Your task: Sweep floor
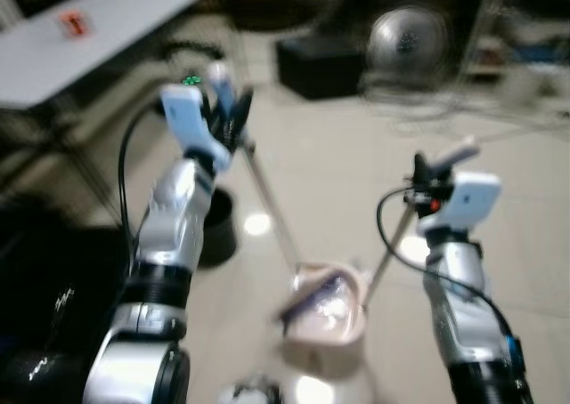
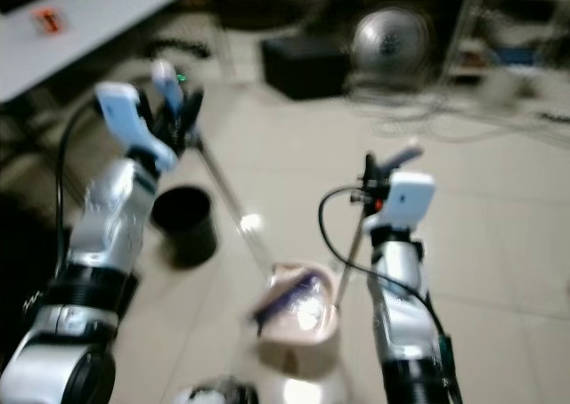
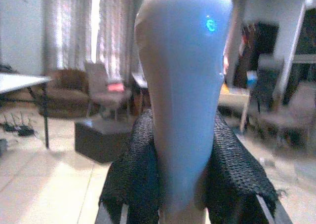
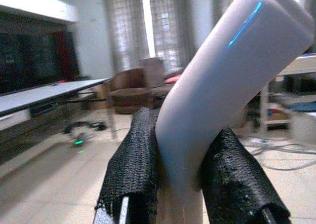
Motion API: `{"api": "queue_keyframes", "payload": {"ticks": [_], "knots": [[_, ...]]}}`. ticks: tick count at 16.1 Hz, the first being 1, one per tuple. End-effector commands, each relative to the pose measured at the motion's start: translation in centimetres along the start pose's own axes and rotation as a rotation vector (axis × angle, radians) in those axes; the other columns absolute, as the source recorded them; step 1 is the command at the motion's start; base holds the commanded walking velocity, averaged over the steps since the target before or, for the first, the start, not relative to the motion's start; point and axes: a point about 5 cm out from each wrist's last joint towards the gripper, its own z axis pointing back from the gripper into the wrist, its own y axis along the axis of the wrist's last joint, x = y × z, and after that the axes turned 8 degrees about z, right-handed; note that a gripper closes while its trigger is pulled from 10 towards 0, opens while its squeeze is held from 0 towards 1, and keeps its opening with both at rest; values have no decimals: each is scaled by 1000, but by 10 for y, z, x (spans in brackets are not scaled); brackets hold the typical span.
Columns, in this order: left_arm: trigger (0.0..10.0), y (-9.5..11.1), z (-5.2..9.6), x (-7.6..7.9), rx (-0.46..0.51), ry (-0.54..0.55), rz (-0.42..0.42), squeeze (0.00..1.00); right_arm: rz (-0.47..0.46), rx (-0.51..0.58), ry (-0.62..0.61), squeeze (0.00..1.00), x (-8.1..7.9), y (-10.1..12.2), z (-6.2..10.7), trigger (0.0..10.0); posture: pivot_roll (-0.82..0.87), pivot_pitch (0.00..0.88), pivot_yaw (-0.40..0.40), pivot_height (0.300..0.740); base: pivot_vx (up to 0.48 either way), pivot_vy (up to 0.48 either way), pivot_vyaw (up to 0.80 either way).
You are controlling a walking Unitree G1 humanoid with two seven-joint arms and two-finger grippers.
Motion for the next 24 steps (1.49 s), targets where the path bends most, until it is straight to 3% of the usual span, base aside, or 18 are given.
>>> {"api": "queue_keyframes", "payload": {"ticks": [1,3,5,6,7,10,12,13,16,19,21,23,24], "knots": [[10000,21,-6,5,62,-31,-16,0,-25,45,4,0,-4,10,-3,10000,56,14,125,740,0,0,0],[10000,41,-12,6,133,-35,-10,0,-25,41,13,0,-5,10,-4,10000,58,17,122,740,0,0,0],[10000,61,-15,-4,174,-22,-49,0,-28,42,30,0,-7,11,-3,10000,61,14,121,740,0,0,0],[10000,65,-16,-8,163,-10,-75,0,-33,42,31,0,-7,12,-3,10000,61,15,120,740,0,0,0],[10000,73,-15,-17,120,14,-165,0,-54,52,24,0,-6,17,-4,10000,64,13,115,740,0,0,0],[10000,83,-13,-29,94,55,-248,0,-85,79,13,0,-2,31,-8,10000,63,9,111,740,0,0,0],[10000,88,-6,-45,47,114,-359,0,-129,96,-15,0,6,42,-8,10000,66,9,112,740,0,0,0],[10000,83,2,-58,-5,155,-440,0,-174,102,-33,0,12,48,-6,10000,66,8,113,740,0,0,0],[10000,66,10,-65,-36,213,-483,0,-243,115,-36,0,17,58,-3,10000,55,6,117,740,0,0,0],[10000,64,13,-76,-43,306,-547,0,-268,110,-34,0,19,62,-1,10000,40,0,119,740,0,0,0],[10000,61,19,-82,-52,316,-530,0,-272,117,-32,0,21,70,-3,10000,31,0,118,740,0,0,0],[10000,43,34,-73,-66,264,-456,0,-195,111,-42,0,27,94,-14,10000,20,0,110,740,0,0,0],[10000,39,37,-70,-62,260,-431,0,-207,111,-64,0,31,100,-17,10000,20,0,110,740,0,0,0]]}}
